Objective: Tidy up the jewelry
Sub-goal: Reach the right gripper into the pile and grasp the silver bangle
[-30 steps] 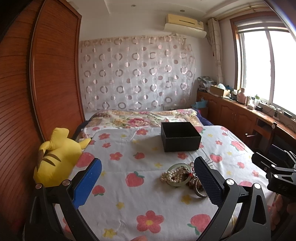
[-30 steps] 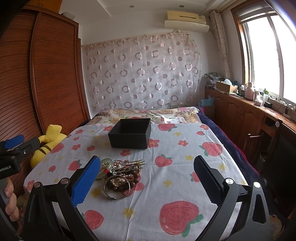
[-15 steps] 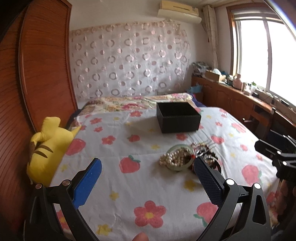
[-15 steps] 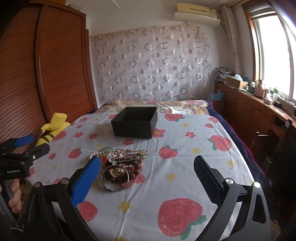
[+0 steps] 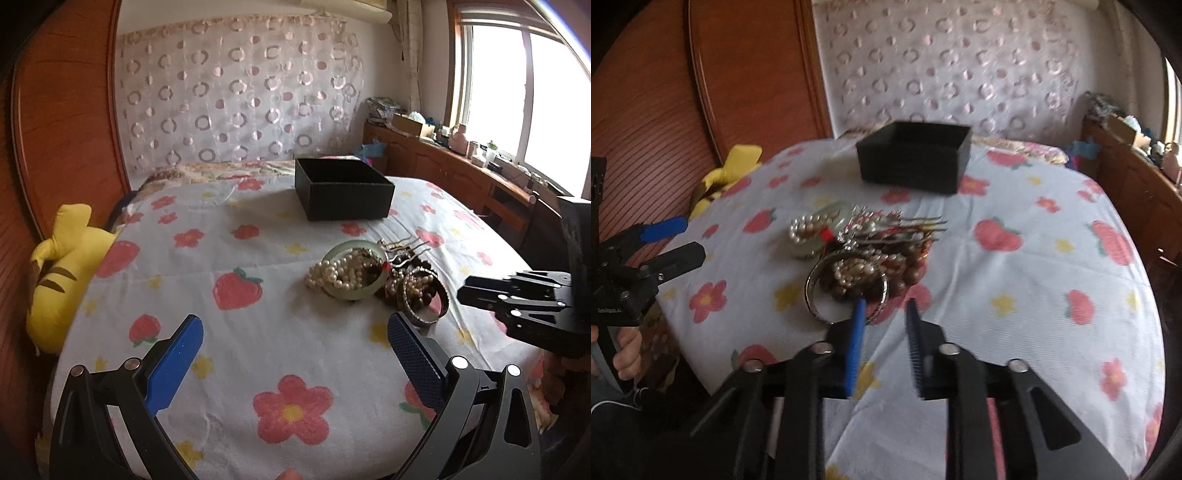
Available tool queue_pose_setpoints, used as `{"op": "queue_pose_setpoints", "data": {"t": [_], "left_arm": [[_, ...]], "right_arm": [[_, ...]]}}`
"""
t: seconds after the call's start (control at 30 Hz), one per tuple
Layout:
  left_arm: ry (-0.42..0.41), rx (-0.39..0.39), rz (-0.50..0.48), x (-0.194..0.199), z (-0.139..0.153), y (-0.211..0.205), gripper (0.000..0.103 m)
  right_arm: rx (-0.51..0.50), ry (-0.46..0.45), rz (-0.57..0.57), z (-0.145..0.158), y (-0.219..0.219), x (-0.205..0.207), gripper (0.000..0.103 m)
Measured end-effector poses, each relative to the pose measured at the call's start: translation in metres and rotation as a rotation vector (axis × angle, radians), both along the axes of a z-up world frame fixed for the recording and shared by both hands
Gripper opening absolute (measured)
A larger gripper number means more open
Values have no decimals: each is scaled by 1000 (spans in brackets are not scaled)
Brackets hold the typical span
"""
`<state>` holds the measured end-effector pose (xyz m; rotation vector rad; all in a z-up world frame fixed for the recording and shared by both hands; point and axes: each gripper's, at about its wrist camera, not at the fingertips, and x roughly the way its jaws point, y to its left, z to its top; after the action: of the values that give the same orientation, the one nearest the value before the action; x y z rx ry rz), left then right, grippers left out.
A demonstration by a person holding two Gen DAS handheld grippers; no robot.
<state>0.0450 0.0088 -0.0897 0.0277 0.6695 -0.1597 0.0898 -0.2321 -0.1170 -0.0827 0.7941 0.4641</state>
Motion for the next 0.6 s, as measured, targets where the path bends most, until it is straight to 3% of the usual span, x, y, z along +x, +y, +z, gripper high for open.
{"op": "queue_pose_setpoints", "data": {"t": [0.57,0.6], "left_arm": [[46,-9,-4,5,-11,3,97],[44,-10,-5,4,-11,2,97]], "right_arm": [[-2,128,-19,-11,9,28,15],[-1,126,-18,-10,10,27,11]]}}
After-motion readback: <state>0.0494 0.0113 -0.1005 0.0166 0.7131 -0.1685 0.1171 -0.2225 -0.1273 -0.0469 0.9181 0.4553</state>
